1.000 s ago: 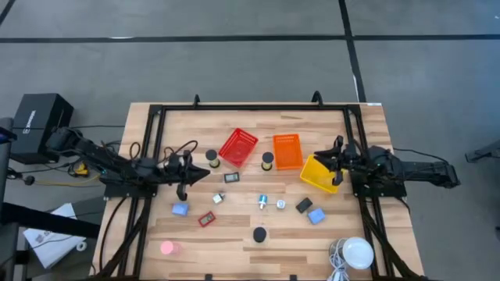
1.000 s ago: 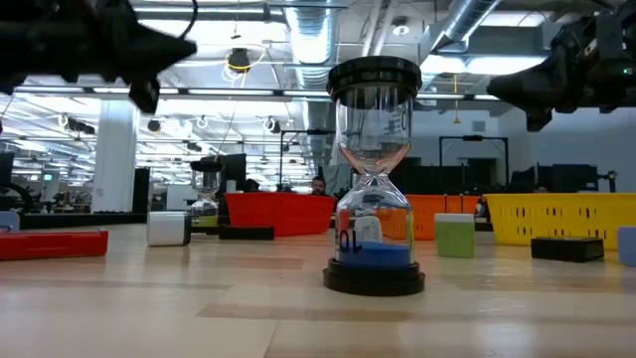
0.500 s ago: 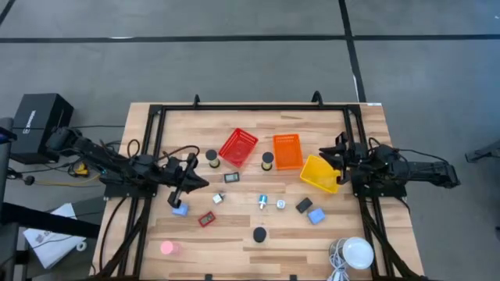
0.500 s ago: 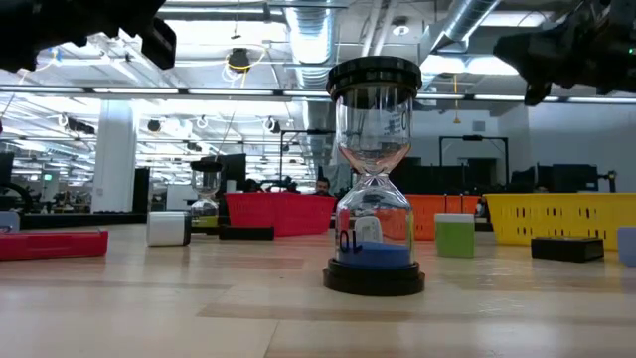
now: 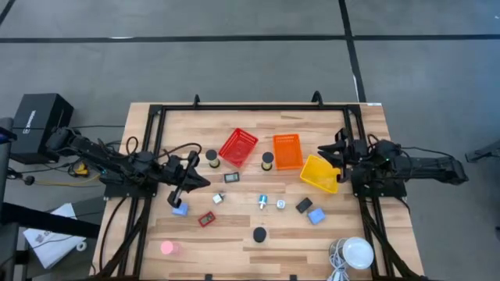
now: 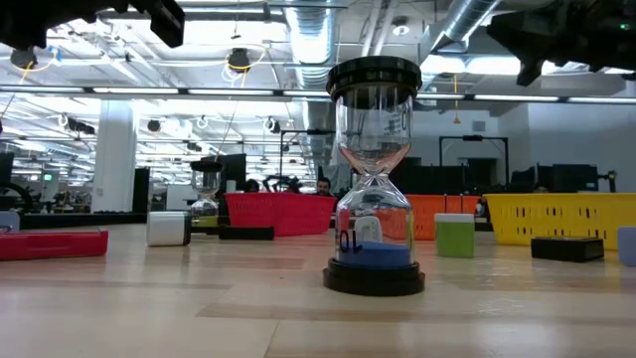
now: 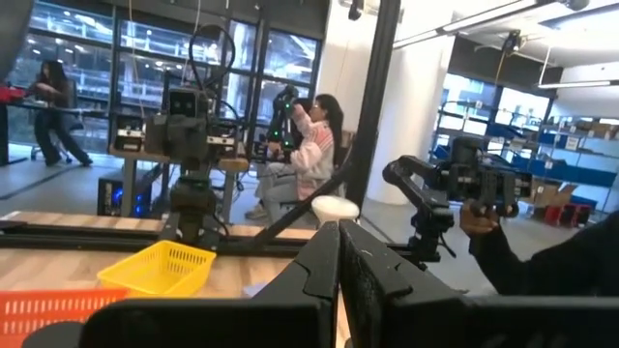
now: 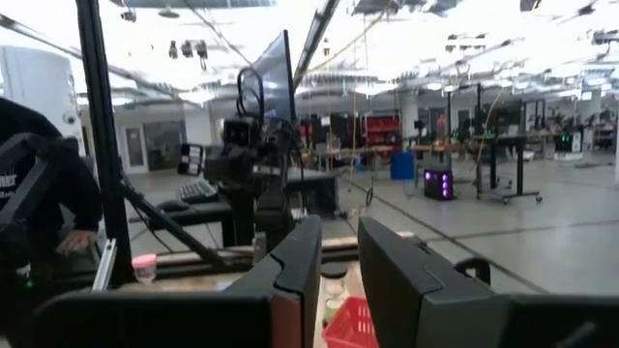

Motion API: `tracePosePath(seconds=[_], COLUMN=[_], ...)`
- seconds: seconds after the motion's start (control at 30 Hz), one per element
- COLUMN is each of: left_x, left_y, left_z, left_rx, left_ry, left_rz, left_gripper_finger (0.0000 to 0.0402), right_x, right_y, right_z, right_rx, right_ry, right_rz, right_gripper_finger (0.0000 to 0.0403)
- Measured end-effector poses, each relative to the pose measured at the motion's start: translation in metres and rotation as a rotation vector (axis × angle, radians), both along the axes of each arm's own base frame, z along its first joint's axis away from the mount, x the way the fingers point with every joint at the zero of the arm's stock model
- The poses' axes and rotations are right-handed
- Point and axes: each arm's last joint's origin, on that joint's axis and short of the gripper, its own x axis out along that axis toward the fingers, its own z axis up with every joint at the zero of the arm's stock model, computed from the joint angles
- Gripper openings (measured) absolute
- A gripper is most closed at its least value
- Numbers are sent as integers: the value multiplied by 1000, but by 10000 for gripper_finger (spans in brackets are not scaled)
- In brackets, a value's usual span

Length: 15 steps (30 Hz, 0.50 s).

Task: Pick & Place Office items
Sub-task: Put the left green hourglass into the red bin

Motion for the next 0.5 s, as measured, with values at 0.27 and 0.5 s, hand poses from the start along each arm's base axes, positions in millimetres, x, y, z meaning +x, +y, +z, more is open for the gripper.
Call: tracePosePath(seconds=[0.27, 0.5], left_x=[0, 2], left_y=[0, 1], left_z=[0, -5], left_rx=[-35, -65], left_ry=[11, 91], left_rz=[-8, 25], left_gripper_finger=[1, 1], right_x=[23, 45], right_y=[-1, -3], right_z=[8, 9], right_rx=[6, 5], right_ry=[122, 229], right_rz=[0, -2], right_gripper_finger=[65, 65])
